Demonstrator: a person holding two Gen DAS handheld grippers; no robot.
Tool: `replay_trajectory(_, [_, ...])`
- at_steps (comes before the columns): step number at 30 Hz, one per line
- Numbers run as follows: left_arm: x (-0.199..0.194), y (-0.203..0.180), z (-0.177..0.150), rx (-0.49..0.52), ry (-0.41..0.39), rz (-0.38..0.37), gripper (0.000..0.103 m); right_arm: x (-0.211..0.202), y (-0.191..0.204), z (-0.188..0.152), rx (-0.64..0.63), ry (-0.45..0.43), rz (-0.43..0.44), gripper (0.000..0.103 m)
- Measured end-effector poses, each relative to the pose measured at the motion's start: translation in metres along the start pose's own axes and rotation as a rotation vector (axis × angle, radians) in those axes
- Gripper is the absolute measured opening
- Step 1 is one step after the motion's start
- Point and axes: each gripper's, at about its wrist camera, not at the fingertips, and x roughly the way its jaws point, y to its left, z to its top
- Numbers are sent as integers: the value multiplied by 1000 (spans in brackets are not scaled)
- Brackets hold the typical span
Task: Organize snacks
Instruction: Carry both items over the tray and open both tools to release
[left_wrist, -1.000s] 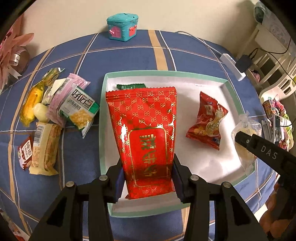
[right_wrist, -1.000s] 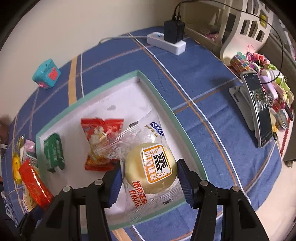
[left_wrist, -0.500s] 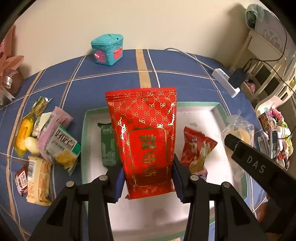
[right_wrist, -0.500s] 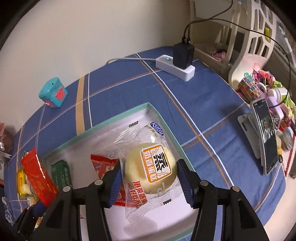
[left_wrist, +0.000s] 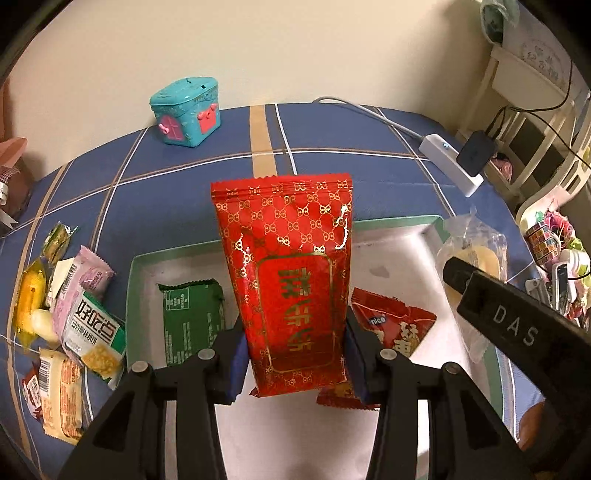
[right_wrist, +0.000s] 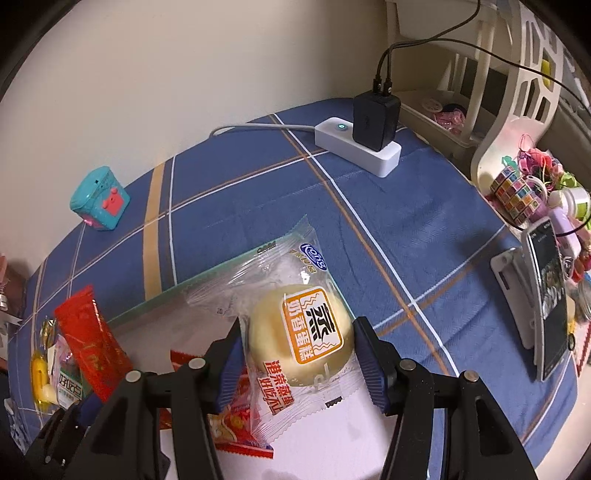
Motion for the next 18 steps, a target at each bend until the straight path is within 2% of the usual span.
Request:
replay_trajectory(11, [19, 12, 4, -15, 26, 3, 48, 29, 17, 0, -38, 38, 3, 60])
replay_trajectory(15, [15, 13, 7, -21, 24, 2, 59, 34, 15, 0, -33, 68, 5, 63])
replay_trajectory(18, [5, 12, 10, -16, 17, -6, 66, 31, 10, 3, -14, 79, 4, 71])
